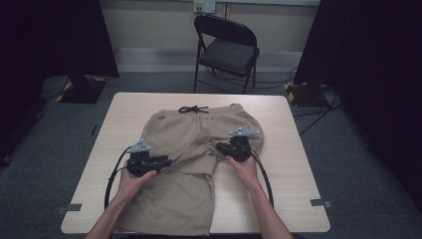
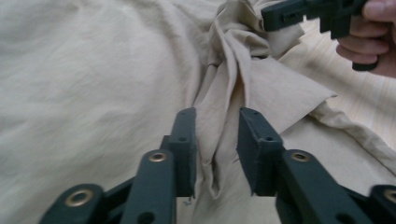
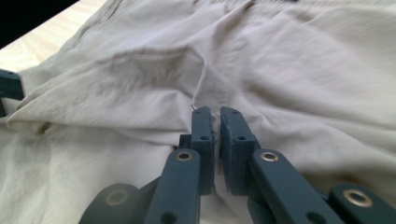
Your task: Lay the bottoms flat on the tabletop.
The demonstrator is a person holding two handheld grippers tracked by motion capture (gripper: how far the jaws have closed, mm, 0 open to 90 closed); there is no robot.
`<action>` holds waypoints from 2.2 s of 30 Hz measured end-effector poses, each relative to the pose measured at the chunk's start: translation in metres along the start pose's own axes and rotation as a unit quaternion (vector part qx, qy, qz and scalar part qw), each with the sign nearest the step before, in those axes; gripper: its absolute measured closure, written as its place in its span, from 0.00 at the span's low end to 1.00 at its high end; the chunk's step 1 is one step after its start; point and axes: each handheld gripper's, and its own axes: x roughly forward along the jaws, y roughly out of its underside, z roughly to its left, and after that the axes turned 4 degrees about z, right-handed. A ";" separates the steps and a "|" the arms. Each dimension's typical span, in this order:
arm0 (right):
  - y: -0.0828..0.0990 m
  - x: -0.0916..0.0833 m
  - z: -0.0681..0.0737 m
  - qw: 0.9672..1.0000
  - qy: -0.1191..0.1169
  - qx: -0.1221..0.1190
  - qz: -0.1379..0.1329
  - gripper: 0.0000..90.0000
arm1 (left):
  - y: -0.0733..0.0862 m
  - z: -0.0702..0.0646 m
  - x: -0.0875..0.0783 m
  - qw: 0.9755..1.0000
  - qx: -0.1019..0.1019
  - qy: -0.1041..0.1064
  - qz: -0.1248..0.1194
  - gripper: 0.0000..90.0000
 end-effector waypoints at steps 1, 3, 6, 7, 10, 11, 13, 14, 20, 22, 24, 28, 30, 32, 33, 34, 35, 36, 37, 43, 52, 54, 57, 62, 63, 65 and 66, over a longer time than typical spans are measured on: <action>0.000 0.000 0.000 1.000 0.000 0.000 0.000 0.95 | 0.000 -0.001 0.001 1.000 0.002 0.000 0.000 0.73; -0.003 -0.004 -0.003 1.000 0.001 0.003 -0.006 0.95 | 0.000 -0.003 0.005 1.000 0.006 0.002 0.007 0.69; -0.007 -0.007 -0.005 1.000 0.000 0.007 -0.011 0.95 | 0.001 -0.004 0.012 1.000 0.012 0.003 0.025 0.56; -0.008 -0.008 -0.005 1.000 0.001 0.003 -0.013 0.95 | 0.002 -0.005 0.014 1.000 0.012 -0.001 0.029 0.53; -0.009 -0.011 -0.006 1.000 0.000 0.004 -0.015 0.95 | 0.003 -0.004 0.019 0.999 0.015 -0.014 0.036 0.58; -0.009 -0.011 -0.006 1.000 0.000 0.004 -0.015 0.95 | 0.003 -0.004 0.019 0.999 0.015 -0.014 0.036 0.68; -0.008 -0.014 -0.008 1.000 0.001 0.004 -0.015 0.95 | 0.003 -0.004 0.018 0.999 0.020 -0.004 0.032 0.79; -0.008 -0.017 -0.009 1.000 0.001 0.006 -0.017 0.95 | 0.003 -0.005 0.018 0.999 0.018 0.001 0.026 0.87; -0.005 -0.038 -0.016 0.999 0.001 0.011 -0.035 0.95 | -0.001 -0.011 0.015 0.999 0.022 0.015 0.017 0.97; -0.005 -0.041 -0.017 0.999 0.003 0.011 -0.036 0.95 | -0.002 -0.014 0.014 0.999 0.024 0.022 0.015 0.97; -0.005 -0.054 -0.020 0.999 0.005 0.007 -0.042 0.95 | -0.005 -0.021 0.013 0.999 0.024 0.034 0.009 0.97; -0.004 -0.066 -0.024 0.999 0.007 0.006 -0.047 0.95 | -0.008 -0.030 0.013 0.998 0.029 0.050 0.005 0.97; -0.003 -0.075 -0.026 0.998 0.010 0.008 -0.054 0.95 | -0.010 -0.035 0.014 0.998 0.032 0.059 0.004 0.97; -0.003 -0.091 -0.029 0.998 0.013 0.007 -0.067 0.95 | -0.013 -0.042 0.013 0.997 0.033 0.072 0.001 0.97; -0.003 -0.091 -0.029 0.998 0.013 0.007 -0.067 0.95 | -0.014 -0.046 0.013 0.997 0.035 0.074 -0.001 0.97; -0.003 -0.094 -0.029 0.997 0.015 0.006 -0.070 0.95 | -0.016 -0.050 0.012 0.996 0.045 0.076 0.000 0.97; -0.004 -0.101 -0.029 0.997 0.017 0.005 -0.074 0.95 | -0.018 -0.054 0.012 0.996 0.047 0.080 -0.002 0.97; -0.005 -0.105 -0.029 0.997 0.018 0.005 -0.076 0.95 | -0.019 -0.058 0.011 0.995 0.053 0.084 -0.001 0.97; -0.005 -0.110 -0.030 0.997 0.018 0.005 -0.080 0.95 | -0.021 -0.062 0.011 0.995 0.058 0.086 -0.001 0.97; -0.010 -0.145 -0.031 0.994 0.026 -0.002 -0.107 0.95 | -0.032 -0.088 0.011 0.991 0.077 0.106 -0.006 0.97; -0.008 -0.181 -0.033 0.990 0.039 -0.004 -0.137 0.95 | -0.051 -0.121 0.007 0.984 0.102 0.142 -0.014 0.97; -0.007 -0.188 -0.034 0.989 0.042 -0.005 -0.141 0.95 | -0.054 -0.129 0.006 0.983 0.110 0.148 -0.015 0.97; -0.006 -0.201 -0.033 0.987 0.048 -0.007 -0.150 0.95 | -0.057 -0.140 0.005 0.979 0.121 0.161 -0.015 0.97; -0.001 -0.227 -0.029 0.984 0.061 -0.019 -0.163 0.95 | -0.061 -0.160 0.006 0.974 0.134 0.181 -0.012 0.97; 0.001 -0.231 -0.028 0.984 0.062 -0.023 -0.165 0.95 | -0.061 -0.168 0.006 0.971 0.139 0.194 -0.013 0.97; 0.003 -0.235 -0.026 0.984 0.064 -0.025 -0.166 0.95 | -0.061 -0.172 0.006 0.970 0.144 0.196 -0.010 0.97; 0.006 -0.240 -0.026 0.983 0.065 -0.027 -0.168 0.95 | -0.060 -0.176 0.005 0.968 0.148 0.201 -0.009 0.97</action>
